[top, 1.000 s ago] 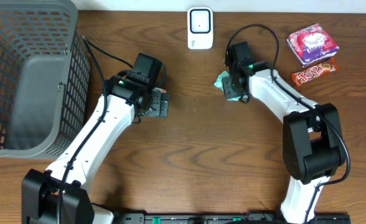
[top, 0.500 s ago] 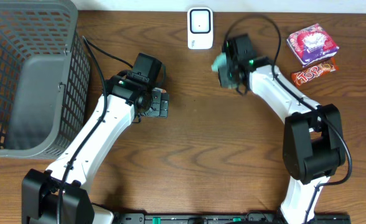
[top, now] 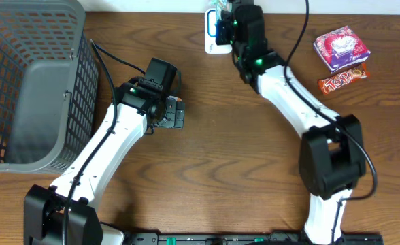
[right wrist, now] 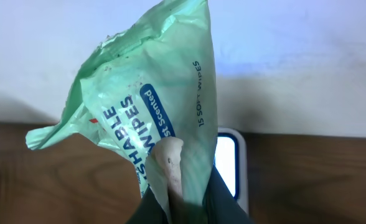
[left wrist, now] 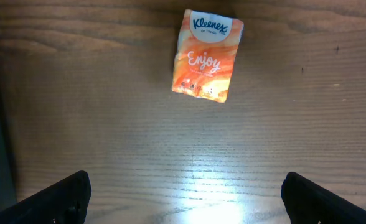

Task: Scan the item barcode
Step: 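Lift the green wipes pack to the scanner window with the right gripper, then carry the wipes pack right and place it below the red wrapper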

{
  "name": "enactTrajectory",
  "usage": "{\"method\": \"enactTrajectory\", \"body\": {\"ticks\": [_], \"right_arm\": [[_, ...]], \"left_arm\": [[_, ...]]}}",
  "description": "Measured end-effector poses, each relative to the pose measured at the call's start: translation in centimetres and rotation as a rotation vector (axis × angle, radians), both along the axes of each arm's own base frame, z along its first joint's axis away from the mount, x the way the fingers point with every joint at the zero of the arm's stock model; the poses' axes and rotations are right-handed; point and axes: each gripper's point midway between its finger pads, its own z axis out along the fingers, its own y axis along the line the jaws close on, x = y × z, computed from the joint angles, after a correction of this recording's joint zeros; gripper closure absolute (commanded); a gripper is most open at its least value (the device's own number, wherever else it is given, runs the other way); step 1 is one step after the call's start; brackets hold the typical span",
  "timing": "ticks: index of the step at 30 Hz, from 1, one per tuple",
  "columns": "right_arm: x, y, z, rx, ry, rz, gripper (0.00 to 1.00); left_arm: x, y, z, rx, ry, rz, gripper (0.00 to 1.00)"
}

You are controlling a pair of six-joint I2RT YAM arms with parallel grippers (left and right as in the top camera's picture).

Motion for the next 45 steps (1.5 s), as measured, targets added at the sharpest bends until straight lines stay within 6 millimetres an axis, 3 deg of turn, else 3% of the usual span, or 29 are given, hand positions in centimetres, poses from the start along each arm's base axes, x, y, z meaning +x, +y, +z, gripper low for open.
{"method": "enactTrajectory", "body": {"ticks": [2, 6, 8, 11, 14, 16, 18, 19, 20, 21, 22, 26, 29, 32, 34, 37, 39, 45], "right_arm": [[0.8, 0.3, -1.4, 0.023, 0.001, -0.017, 0.99], [2.1, 0.6, -7.7, 0.016, 0.123, -0.045, 0.99], [2.4, 0.8, -9.2, -0.002, 0.172, -0.044, 0.99], [2.2, 0.5, -9.9, -0.042, 0.242, -0.045, 0.99], [2.1, -0.9, -8.8, -0.085, 0.289, -0.08, 0.99], [1.5, -3.2, -8.3, -0.131, 0.345, -0.131, 0.99], [0.9, -6.8, -7.5, -0.175, 0.391, -0.212, 0.99], [-0.2, -10.9, -7.0, -0.214, 0.452, -0.305, 0.99], [-0.8, -13.1, -6.8, -0.225, 0.485, -0.358, 0.99], [-2.7, -18.6, -6.6, -0.251, 0.568, -0.485, 0.99], [-3.5, -21.5, -6.7, -0.253, 0.607, -0.55, 0.99], [-7.9, -31.9, -8.1, -0.231, 0.773, -0.797, 0.99], [-10.3, -37.7, -9.2, -0.174, 0.826, -0.937, 0.98], [-12.1, -41.1, -10.8, -0.124, 0.861, -1.012, 0.84], [-13.0, -42.4, -12.3, -0.086, 0.879, -1.043, 0.7], [-14.0, -43.3, -14.3, -0.046, 0.907, -1.051, 0.35], [-14.3, -43.6, -15.1, -0.033, 0.918, -1.038, 0.18], [-14.1, -43.2, -15.1, -0.032, 0.926, -0.976, 0.06]], "left_arm": [[0.0, 0.0, 0.0, 0.0, 0.0, 0.0, 0.02], [0.0, 0.0, 0.0, 0.0, 0.0, 0.0, 0.02], [0.0, 0.0, 0.0, 0.0, 0.0, 0.0, 0.02], [0.0, 0.0, 0.0, 0.0, 0.0, 0.0, 0.02], [0.0, 0.0, 0.0, 0.0, 0.0, 0.0, 0.02], [0.0, 0.0, 0.0, 0.0, 0.0, 0.0, 0.02], [0.0, 0.0, 0.0, 0.0, 0.0, 0.0, 0.02], [0.0, 0.0, 0.0, 0.0, -0.001, 0.0, 0.02], [0.0, 0.0, 0.0, 0.0, 0.0, 0.0, 0.02], [0.0, 0.0, 0.0, 0.0, -0.001, 0.0, 0.02], [0.0, 0.0, 0.0, 0.0, 0.0, 0.0, 0.02], [0.0, 0.0, 0.0, 0.0, -0.001, 0.0, 0.02], [0.0, 0.0, 0.0, 0.0, 0.0, 0.0, 0.02], [0.0, 0.0, 0.0, 0.0, 0.0, 0.0, 0.03], [0.0, 0.0, 0.0, 0.0, 0.0, 0.0, 0.02], [0.0, 0.0, 0.0, 0.0, 0.0, 0.0, 0.02], [0.0, 0.0, 0.0, 0.0, 0.0, 0.0, 0.02], [0.0, 0.0, 0.0, 0.0, 0.0, 0.0, 0.02]]}}
